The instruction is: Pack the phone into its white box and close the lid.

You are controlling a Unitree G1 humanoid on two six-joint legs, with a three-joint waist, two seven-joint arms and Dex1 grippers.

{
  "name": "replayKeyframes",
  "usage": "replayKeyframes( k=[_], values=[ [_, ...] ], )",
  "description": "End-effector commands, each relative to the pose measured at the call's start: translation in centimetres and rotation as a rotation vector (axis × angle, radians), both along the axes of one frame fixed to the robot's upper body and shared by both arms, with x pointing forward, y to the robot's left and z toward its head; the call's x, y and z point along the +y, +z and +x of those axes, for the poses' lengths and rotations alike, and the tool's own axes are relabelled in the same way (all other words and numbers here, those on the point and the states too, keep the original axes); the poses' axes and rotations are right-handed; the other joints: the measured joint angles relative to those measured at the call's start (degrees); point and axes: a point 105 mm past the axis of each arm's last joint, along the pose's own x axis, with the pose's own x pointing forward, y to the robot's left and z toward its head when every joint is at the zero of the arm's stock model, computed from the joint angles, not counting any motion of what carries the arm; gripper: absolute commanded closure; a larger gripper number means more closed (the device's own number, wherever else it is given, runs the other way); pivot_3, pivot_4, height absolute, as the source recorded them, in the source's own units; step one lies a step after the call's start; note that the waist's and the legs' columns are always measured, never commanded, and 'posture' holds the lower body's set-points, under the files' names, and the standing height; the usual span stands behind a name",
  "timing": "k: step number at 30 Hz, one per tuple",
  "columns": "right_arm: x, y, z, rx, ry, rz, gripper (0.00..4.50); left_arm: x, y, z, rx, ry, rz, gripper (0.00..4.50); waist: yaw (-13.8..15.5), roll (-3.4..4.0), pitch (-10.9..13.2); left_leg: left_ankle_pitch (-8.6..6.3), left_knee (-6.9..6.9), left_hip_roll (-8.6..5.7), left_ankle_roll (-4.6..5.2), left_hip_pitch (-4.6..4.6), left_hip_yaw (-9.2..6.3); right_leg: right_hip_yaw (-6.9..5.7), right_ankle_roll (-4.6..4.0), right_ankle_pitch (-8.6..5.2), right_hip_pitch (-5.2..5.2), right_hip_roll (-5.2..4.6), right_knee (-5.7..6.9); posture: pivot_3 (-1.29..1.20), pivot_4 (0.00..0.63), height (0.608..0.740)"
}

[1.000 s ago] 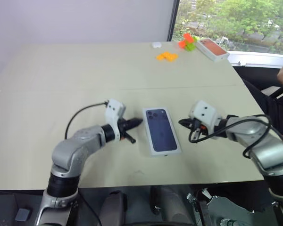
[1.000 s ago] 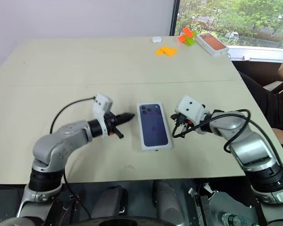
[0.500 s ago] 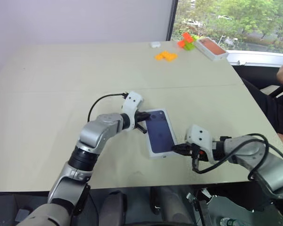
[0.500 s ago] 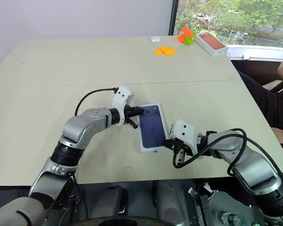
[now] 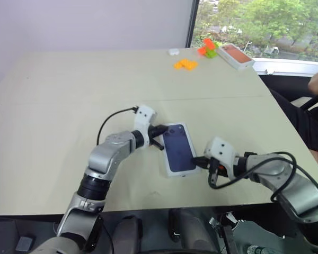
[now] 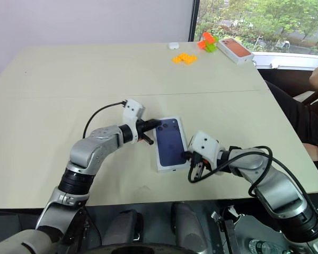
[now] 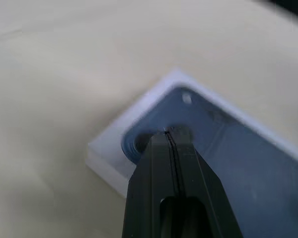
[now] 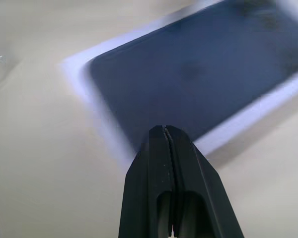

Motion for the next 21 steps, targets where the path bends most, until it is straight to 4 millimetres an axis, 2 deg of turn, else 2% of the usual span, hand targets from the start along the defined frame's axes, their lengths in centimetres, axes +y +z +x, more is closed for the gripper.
replayKeyframes(
  k=[1,3,4,6,9,14,21],
  values=[
    [-2.3,3.9,3.1,-0.180,-0.180,0.098,4.47,4.8,4.3,-0.2,-0.179,0.110,-0.054,4.50,-0.2,-0.02,0.0,0.00,-0.01,0.00,0.00,-0.01,0.01,-0.01,0.01,0.02,-0.02,0.02,0.01,0.00,0.150,0.740],
    [-4.1,4.9,4.5,-0.225,-0.279,0.136,4.47,8.2,4.6,-0.6,-0.205,0.188,-0.024,4.50,-0.4,0.05,0.0,0.00,-0.11,0.07,0.00,-0.07,0.04,0.07,-0.06,0.08,-0.04,0.07,0.02,0.00,0.150,0.740],
    [-4.5,5.0,4.8,-0.231,-0.299,0.133,4.47,9.2,4.4,-0.8,-0.199,0.211,-0.012,4.50,-0.3,0.06,0.0,0.00,-0.14,0.07,0.00,-0.06,0.02,0.07,-0.09,0.08,-0.03,0.07,0.05,0.00,0.150,0.740],
    [-6.7,5.2,5.7,-0.232,-0.381,0.170,4.47,13.5,2.8,-1.9,-0.170,0.308,0.054,4.50,-0.2,0.06,0.0,0.00,-0.15,0.07,0.00,0.04,0.02,-0.03,-0.11,0.08,-0.10,0.08,-0.01,0.00,0.150,0.740],
    [-8.1,5.1,6.0,-0.220,-0.417,0.213,4.47,17.5,0.8,-3.8,-0.124,0.391,0.134,4.50,-0.2,0.07,0.0,-0.04,-0.16,0.11,0.06,0.02,0.03,-0.01,-0.16,0.10,-0.13,0.03,-0.09,0.00,0.150,0.740],
    [-8.7,4.3,5.4,-0.173,-0.394,0.244,4.47,20.3,-0.7,-6.6,-0.089,0.442,0.183,4.50,0.5,0.06,0.0,-0.04,-0.10,0.04,0.07,-0.11,0.04,-0.03,-0.23,0.01,-0.11,-0.27,-0.23,0.00,0.150,0.740],
    [-7.9,3.8,5.0,-0.161,-0.367,0.299,4.47,22.0,-0.9,-7.3,-0.086,0.498,0.178,4.50,0.0,0.06,0.0,-0.04,-0.07,0.04,0.07,-0.02,0.09,0.01,-0.12,-0.13,-0.05,-0.25,-0.20,0.00,0.150,0.740]
  ],
)
